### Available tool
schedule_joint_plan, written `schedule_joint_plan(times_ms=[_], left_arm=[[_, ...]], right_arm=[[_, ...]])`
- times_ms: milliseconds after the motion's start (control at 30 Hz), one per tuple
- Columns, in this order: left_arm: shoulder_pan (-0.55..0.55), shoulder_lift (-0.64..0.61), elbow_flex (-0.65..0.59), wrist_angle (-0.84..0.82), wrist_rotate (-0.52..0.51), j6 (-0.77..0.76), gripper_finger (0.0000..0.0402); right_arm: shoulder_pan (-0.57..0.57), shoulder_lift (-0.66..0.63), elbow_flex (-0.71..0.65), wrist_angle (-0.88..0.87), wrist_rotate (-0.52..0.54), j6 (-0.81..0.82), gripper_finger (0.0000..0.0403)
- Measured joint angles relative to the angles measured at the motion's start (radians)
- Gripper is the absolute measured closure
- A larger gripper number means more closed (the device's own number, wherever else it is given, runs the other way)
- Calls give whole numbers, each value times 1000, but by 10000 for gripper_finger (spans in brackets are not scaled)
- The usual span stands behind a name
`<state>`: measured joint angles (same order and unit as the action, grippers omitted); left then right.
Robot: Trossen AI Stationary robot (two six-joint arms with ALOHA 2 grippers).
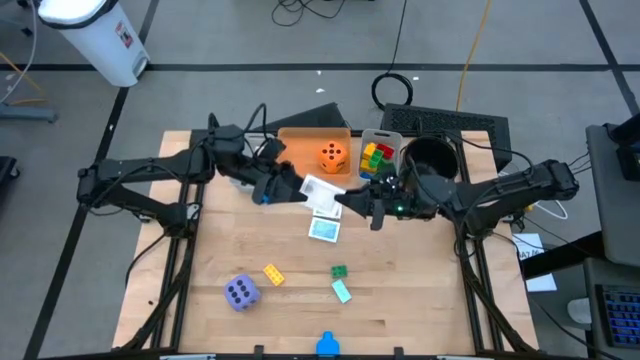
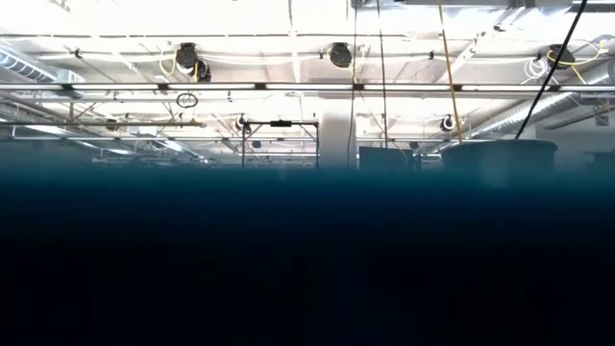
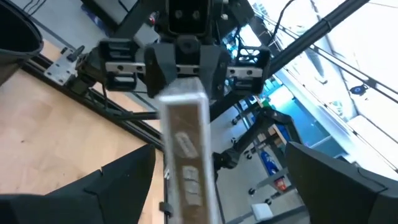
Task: Pick & Place Toys
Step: Put the brown deck of cards into the left gray bin
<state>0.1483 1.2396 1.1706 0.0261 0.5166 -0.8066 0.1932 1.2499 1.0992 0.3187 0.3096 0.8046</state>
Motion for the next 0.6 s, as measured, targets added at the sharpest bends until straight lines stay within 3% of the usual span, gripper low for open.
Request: schedule_joint_plan(times_ms=[133,600], left_arm=[[0,0,0,-4,6,0,83],[2,0,0,-33,2,12,290]], right_arm=[[-5,0,0,-2,0,-2,353],[-3,0,0,6,-8,-5,350]])
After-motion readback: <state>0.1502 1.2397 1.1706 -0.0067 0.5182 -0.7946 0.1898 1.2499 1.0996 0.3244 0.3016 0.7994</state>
